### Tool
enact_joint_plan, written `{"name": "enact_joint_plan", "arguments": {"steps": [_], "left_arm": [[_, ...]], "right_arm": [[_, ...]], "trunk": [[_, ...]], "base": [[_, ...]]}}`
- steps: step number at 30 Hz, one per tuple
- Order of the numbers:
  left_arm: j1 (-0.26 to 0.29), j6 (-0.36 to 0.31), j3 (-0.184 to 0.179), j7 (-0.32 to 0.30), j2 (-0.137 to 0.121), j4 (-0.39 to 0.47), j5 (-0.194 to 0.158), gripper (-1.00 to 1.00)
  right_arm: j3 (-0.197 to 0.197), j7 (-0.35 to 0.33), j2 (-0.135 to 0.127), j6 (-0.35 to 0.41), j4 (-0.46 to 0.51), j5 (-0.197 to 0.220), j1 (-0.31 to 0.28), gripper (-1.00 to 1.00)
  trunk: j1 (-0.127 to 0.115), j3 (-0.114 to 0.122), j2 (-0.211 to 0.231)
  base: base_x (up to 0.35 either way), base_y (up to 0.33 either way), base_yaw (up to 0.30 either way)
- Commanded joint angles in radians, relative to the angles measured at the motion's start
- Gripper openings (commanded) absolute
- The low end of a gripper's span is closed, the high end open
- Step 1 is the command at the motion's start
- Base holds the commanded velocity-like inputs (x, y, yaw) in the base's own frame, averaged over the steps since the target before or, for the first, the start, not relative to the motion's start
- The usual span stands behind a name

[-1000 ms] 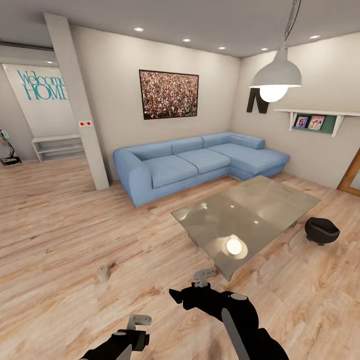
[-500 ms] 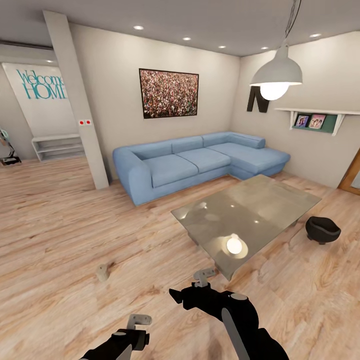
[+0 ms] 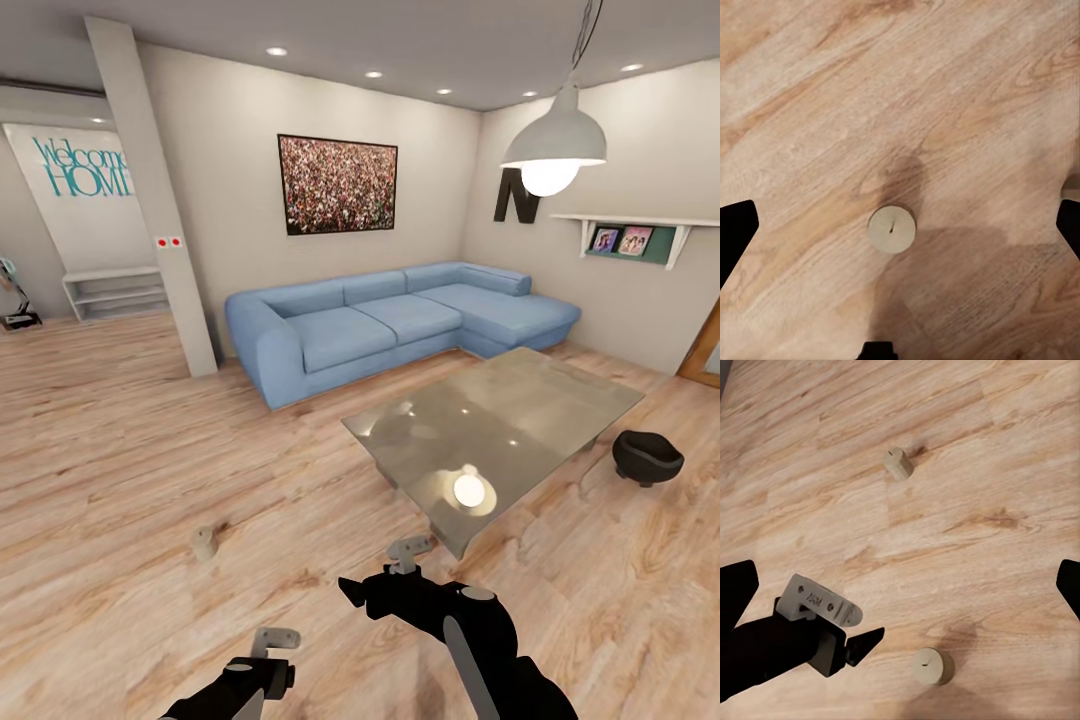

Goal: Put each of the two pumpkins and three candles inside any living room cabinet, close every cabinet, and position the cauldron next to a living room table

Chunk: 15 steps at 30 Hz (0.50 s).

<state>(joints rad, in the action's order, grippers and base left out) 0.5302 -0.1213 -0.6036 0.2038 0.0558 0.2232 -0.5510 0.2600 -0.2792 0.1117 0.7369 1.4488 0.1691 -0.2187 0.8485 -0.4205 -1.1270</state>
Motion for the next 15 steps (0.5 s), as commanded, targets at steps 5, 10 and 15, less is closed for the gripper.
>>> {"name": "enact_joint_plan", "arguments": {"steps": [5,10,15], "left_arm": [[0.001,-0.005,-0.009,0.011,-0.001,0.002,-0.007,1.0],[0.001,-0.006,-0.009,0.011,-0.001,0.002,-0.007,1.0],[0.001,-0.006,-0.01,0.01,-0.001,0.002,-0.007,1.0]], "right_arm": [[-0.001,0.0,0.0,0.006,0.001,0.004,-0.001,1.0],[-0.001,0.0,0.0,0.006,0.001,0.004,-0.001,1.0],[-0.001,0.0,0.0,0.006,0.001,0.004,-0.001,1.0]], "trunk": [[0.019,-0.017,-0.036],[0.038,-0.033,-0.071],[0.058,-0.048,-0.106]], "base": [[0.0,0.0,0.0],[0.0,0.0,0.0],[0.0,0.0,0.0]]}}
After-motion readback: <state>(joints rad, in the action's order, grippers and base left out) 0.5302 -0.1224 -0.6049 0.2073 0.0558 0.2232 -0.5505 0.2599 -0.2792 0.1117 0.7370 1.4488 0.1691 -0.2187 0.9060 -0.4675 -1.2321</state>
